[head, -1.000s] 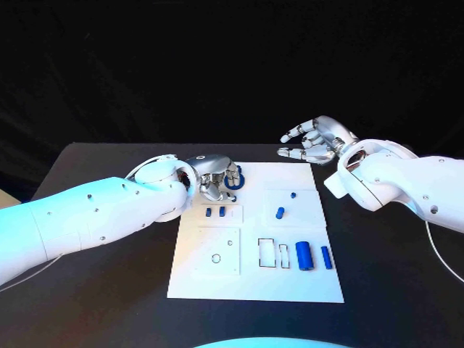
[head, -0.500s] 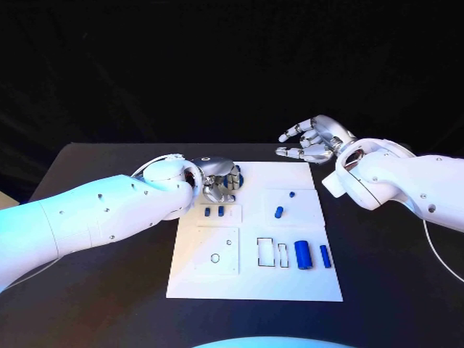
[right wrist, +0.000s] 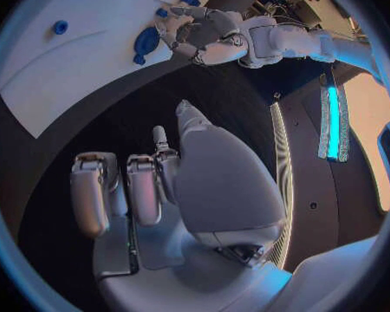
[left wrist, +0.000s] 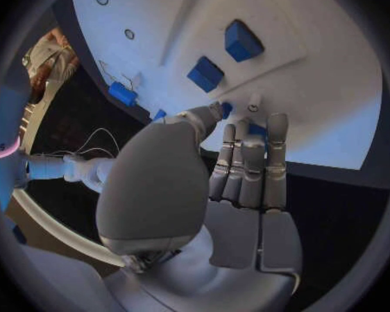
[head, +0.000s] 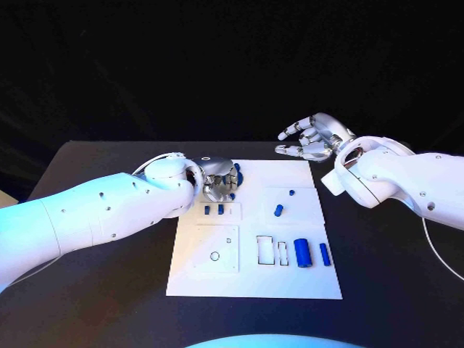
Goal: Assemble the parts on the task board
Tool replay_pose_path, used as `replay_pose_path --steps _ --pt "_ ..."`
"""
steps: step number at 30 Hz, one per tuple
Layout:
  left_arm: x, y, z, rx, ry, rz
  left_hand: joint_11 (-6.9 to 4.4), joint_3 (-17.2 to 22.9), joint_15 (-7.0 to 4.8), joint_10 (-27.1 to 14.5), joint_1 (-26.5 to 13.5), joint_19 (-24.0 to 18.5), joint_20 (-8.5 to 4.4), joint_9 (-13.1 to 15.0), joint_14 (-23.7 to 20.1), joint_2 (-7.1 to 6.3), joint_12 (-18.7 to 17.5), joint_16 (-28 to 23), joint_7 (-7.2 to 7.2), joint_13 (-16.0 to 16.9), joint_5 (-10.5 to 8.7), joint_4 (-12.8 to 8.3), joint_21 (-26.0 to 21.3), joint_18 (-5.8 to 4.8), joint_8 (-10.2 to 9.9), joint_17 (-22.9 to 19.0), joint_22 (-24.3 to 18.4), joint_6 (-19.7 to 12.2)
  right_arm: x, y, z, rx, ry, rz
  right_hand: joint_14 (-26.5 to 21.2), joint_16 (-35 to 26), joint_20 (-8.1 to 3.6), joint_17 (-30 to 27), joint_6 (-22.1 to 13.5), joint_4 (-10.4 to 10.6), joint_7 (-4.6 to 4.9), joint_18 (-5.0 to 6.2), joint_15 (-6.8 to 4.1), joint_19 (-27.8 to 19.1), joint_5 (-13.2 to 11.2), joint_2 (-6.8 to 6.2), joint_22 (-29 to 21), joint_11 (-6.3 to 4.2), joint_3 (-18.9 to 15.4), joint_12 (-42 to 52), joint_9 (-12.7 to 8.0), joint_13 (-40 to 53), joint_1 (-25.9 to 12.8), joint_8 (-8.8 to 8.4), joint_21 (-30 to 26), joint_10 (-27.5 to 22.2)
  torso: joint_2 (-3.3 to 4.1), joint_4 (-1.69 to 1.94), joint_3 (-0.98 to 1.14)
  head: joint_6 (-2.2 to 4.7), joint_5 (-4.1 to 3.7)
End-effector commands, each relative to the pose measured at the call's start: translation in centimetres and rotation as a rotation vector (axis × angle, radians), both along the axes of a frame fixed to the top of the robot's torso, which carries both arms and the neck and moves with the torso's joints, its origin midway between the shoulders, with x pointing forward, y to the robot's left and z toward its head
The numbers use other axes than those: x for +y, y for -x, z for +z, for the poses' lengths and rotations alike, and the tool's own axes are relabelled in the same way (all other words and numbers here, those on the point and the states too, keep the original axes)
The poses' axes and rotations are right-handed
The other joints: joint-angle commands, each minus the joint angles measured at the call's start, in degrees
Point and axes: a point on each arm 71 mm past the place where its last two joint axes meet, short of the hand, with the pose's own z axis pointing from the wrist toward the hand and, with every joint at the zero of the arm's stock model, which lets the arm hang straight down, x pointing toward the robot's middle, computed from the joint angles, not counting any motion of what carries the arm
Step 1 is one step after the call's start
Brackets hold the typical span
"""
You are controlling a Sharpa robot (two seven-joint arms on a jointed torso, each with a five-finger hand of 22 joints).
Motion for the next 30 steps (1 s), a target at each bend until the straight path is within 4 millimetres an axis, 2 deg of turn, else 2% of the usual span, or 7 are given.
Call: replay_pose_path --steps 1,11,19,30 --pt "-0.26 0.07 -0.11 0.009 -0.009 -0.007 0.02 0.7 -0.03 0.7 -0.4 0.7 -0.09 -0.2 0.9 0.16 0.4 0.6 -0.01 0.1 -0.11 -0.2 0.8 -0.31 -0.4 0.6 0.7 0.5 0.18 0.08 0.06 -0.01 0.002 0.012 4.4 -0.4 -0.05 8.8 -0.4 0.2 0.16 0.42 0.1 3.8 0.3 0.28 11.9 -0.11 0.0 -0.3 -0.1 6.4 -0.3 0.21 -0.2 -0.3 -0.02 0.01 0.05 -0.02 -0.01" --pt "-0.47 0.11 -0.32 0.018 -0.002 -0.013 -0.33 2.8 -0.33 1.5 -0.1 1.7 -0.38 -0.6 2.0 0.56 0.7 2.3 -0.16 0.0 -0.11 -1.6 2.8 -0.62 -0.6 2.0 3.0 1.5 0.19 0.1 0.06 -0.009 0.003 0.013 4.4 -0.4 -0.05 8.8 -0.4 0.2 0.16 0.42 0.1 3.8 0.3 0.28 11.9 -0.11 0.0 -0.3 -0.1 6.4 -0.3 0.21 -0.2 -0.3 -0.05 -0.01 0.11 -0.09 -0.04" --pt "-0.69 0.25 -0.65 0.035 -0.008 -0.021 -0.45 3.3 -0.42 1.7 -0.2 1.9 -0.46 -0.7 2.6 0.46 0.6 2.9 -0.24 -0.1 -0.14 -2.0 3.4 -0.71 -0.7 2.7 3.7 1.7 0.2 0.12 0.06 -0.009 0.003 0.014 4.4 -0.4 -0.06 8.9 -0.3 0.2 0.15 0.41 0.1 3.9 0.4 0.31 12.0 -0.12 0.1 -0.3 -0.1 6.4 -0.3 0.26 -0.2 -0.2 -0.02 -0.07 0.09 -0.09 -0.14" --pt "-0.82 0.35 -0.91 0.049 -0.011 -0.027 -0.53 3.7 -0.5 1.9 -0.5 1.7 -0.52 -0.7 2.8 0.38 0.6 3.3 -0.32 -0.1 -0.15 -2.4 3.6 -0.7 -0.7 2.9 3.8 2.1 0.22 0.15 0.06 -0.008 0.004 0.015 4.4 -0.4 -0.06 8.9 -0.3 0.2 0.15 0.41 0.1 3.9 0.4 0.31 12.0 -0.12 0.1 -0.3 -0.1 6.4 -0.3 0.26 -0.2 -0.2 -0.07 0.03 0.08 -0.19 -0.33"
